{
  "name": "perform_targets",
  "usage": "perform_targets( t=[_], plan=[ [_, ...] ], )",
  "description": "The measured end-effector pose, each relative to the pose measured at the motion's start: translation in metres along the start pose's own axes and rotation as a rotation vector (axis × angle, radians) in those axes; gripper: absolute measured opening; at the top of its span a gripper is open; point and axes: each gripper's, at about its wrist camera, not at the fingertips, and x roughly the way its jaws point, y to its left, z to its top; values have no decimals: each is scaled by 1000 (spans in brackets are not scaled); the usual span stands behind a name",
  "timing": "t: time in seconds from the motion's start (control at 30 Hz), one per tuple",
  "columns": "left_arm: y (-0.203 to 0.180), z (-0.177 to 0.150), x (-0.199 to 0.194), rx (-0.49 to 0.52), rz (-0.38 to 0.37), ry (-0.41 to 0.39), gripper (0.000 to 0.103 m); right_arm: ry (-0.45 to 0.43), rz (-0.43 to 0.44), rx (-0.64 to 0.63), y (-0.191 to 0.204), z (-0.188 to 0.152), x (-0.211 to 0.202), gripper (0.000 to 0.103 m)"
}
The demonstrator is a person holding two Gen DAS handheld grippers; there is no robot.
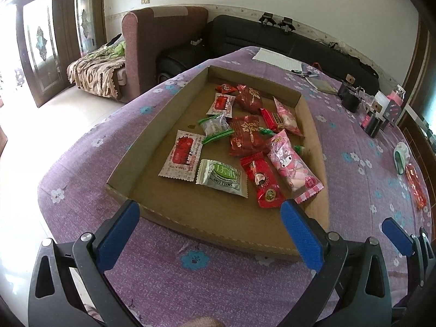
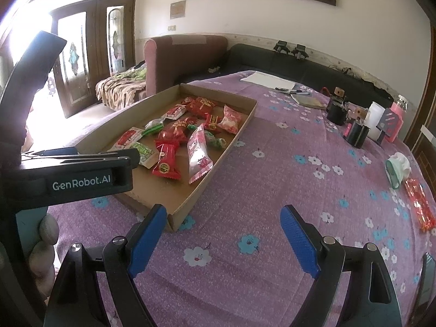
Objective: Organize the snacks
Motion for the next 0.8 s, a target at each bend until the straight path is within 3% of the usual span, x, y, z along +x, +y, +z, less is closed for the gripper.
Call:
perform_targets(
  t=[0.8],
  plan=[
    [0, -3, 3, -7, -11, 19, 103, 3, 2, -2, 3, -4, -1, 87]
  ],
)
